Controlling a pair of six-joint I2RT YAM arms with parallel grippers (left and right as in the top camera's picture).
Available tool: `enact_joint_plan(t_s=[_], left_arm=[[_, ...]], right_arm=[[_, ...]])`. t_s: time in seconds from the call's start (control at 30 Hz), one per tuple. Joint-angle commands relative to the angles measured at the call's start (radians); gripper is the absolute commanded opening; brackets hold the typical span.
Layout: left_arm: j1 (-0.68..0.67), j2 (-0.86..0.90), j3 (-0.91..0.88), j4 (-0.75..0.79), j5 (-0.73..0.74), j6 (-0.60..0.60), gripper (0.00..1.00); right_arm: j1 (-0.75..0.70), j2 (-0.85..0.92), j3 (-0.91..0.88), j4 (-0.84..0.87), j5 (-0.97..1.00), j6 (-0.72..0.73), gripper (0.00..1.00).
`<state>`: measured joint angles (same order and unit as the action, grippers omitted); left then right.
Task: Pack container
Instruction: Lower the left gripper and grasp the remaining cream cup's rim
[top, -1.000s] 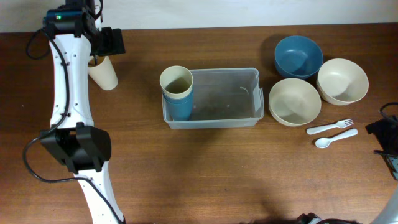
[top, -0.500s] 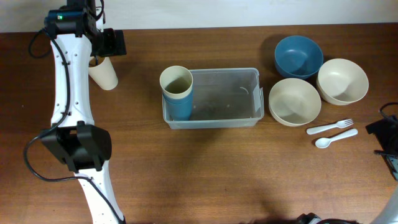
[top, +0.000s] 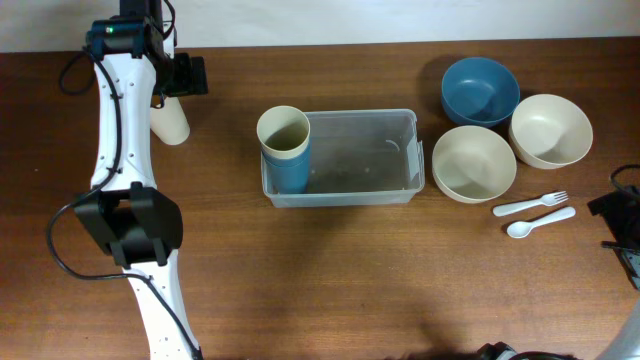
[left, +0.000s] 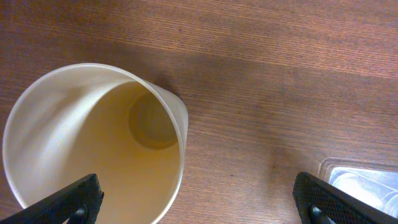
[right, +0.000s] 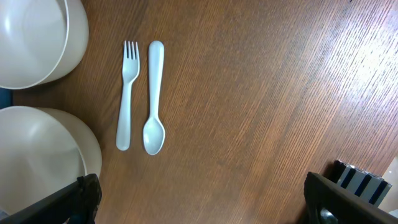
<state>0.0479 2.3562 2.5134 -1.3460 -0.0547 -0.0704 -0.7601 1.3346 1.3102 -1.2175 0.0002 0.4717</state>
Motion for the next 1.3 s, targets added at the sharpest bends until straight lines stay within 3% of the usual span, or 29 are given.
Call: enact_joint_plan(t_s=[0.0, 0.73, 0.93, 1.27], left_arm=[[0.001, 0.002, 0.004, -0.003, 0.014, 0.019, 1.00], [0.001, 0.023, 0.004, -0.076, 0.014, 0.019, 0.99], [0.001, 0.023, 0.004, -0.080, 0.014, 0.019, 0.89], [0.001, 0.023, 0.004, -0.074, 0.014, 0.019, 0.59]], right_arm=[[-0.006, 0.002, -0.003, 0.003, 0.012, 0.008, 0.99], [-0.006, 0.002, -0.003, 0.003, 0.012, 0.008, 0.99], [-0.006, 0.002, -0.003, 0.003, 0.012, 0.008, 0.99], [-0.006, 0.002, -0.003, 0.003, 0.012, 0.008, 0.99]])
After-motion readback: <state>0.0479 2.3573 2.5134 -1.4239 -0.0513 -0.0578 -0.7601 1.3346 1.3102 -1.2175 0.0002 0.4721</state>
